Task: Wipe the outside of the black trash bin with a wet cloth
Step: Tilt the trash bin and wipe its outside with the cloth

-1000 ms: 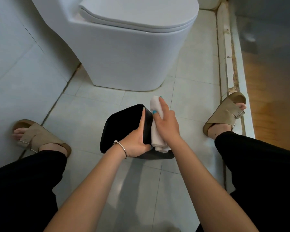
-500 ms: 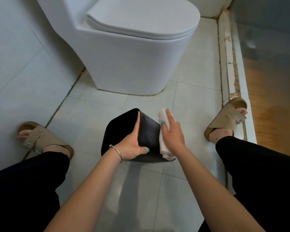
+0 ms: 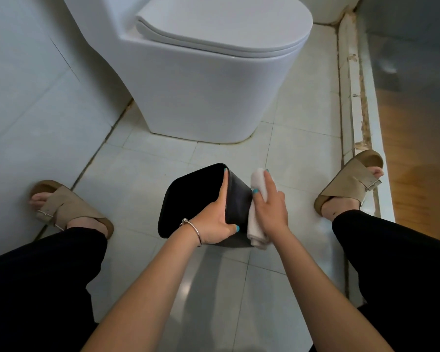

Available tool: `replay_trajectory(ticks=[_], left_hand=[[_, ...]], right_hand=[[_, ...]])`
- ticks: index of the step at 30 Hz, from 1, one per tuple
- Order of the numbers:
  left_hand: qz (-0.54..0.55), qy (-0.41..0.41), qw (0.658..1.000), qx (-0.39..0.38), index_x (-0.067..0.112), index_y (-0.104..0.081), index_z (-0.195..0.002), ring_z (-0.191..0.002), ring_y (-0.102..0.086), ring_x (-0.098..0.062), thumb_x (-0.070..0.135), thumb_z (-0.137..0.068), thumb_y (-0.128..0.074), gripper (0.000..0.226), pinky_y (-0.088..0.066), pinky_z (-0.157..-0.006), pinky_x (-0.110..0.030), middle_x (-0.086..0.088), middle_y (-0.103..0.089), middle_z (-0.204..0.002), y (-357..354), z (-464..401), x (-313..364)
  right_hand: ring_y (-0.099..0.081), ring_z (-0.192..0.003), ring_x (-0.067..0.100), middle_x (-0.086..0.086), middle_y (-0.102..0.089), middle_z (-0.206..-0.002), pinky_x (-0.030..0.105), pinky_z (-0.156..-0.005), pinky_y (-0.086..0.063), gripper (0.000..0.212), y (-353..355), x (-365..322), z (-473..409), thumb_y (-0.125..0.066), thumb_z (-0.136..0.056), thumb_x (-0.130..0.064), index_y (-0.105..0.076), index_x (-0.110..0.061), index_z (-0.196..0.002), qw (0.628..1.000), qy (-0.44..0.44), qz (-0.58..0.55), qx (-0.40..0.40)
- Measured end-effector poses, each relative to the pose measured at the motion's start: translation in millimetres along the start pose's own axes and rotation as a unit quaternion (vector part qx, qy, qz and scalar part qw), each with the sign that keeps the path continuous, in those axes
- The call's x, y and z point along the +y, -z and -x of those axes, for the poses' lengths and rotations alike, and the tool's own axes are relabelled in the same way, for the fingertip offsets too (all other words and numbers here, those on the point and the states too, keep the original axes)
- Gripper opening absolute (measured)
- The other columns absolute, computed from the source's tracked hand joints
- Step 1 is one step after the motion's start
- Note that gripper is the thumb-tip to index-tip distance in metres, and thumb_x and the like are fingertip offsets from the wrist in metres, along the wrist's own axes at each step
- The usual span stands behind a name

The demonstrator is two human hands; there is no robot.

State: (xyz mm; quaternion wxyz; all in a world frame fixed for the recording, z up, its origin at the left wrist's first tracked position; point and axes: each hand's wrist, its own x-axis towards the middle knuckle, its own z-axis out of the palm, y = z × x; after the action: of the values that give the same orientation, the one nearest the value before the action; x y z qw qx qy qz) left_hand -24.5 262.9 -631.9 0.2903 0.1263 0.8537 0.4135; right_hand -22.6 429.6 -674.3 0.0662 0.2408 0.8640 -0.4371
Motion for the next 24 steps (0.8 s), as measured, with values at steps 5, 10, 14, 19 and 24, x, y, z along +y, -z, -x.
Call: replay_trajectory(ticks=[5,10,14,19,24], left_hand=[[0.03,-0.023,0.999,0.003,0.042,0.038,-0.132,-0.128,-0.046,-0.015,0.016,-0.082,-0.07,0.122,-0.038,-0.103,-0.024,-0.004,-0.025,-0.155,-0.2,-4.5,-1.8],[0.043,-0.022,0.999,0.018,0.032,0.037,-0.139,-0.121,-0.047,-0.007,0.012,-0.082,-0.072,0.124,-0.041,-0.097,-0.022,0.013,-0.029,-0.139,-4.0,0.6,-7.5],[0.06,-0.032,0.998,0.013,0.029,0.033,-0.143,-0.13,-0.028,0.006,0.014,-0.079,-0.076,0.127,-0.029,-0.107,-0.018,0.021,-0.007,-0.151,1.8,1.1,-10.1],[0.03,-0.027,0.999,0.009,0.022,0.031,-0.144,-0.125,-0.024,0.007,0.005,-0.075,-0.072,0.126,-0.02,-0.091,0.007,0.015,-0.006,-0.147,7.5,2.7,-20.1],[0.032,-0.012,0.999,0.004,0.037,0.032,-0.141,-0.138,-0.026,-0.008,0.011,-0.072,-0.072,0.128,-0.035,-0.099,-0.007,0.008,0.001,-0.158,13.8,4.5,-30.1]], right_hand=[[-0.05,-0.088,0.022,0.002,-0.038,-0.126,0.032,-0.081,-0.039,0.061,1.0,-39.5,21.0,-0.043,-0.099,-0.034,-0.013,-0.057,-0.147,0.994,0.11,-0.014,-0.019],[-0.052,-0.083,0.02,-0.003,-0.035,-0.125,0.021,-0.061,-0.036,0.06,-0.5,-53.8,34.7,-0.041,-0.101,-0.036,-0.011,-0.056,-0.148,0.979,0.193,0.045,-0.049],[-0.05,-0.081,0.019,-0.002,-0.038,-0.13,0.013,-0.058,-0.03,0.059,-5.3,-48.2,32.8,-0.041,-0.101,-0.036,-0.011,-0.056,-0.148,0.982,0.183,0.037,-0.034],[-0.051,-0.085,0.022,0.001,-0.038,-0.135,0.03,-0.069,-0.038,0.058,-9.7,-37.1,22.5,-0.04,-0.101,-0.037,-0.011,-0.057,-0.147,0.986,0.159,0.038,-0.033],[-0.054,-0.092,0.029,0.002,-0.038,-0.132,0.033,-0.08,-0.038,0.056,-10.5,-13.0,8.3,-0.037,-0.101,-0.039,-0.009,-0.061,-0.144,0.994,0.101,0.046,-0.024]])
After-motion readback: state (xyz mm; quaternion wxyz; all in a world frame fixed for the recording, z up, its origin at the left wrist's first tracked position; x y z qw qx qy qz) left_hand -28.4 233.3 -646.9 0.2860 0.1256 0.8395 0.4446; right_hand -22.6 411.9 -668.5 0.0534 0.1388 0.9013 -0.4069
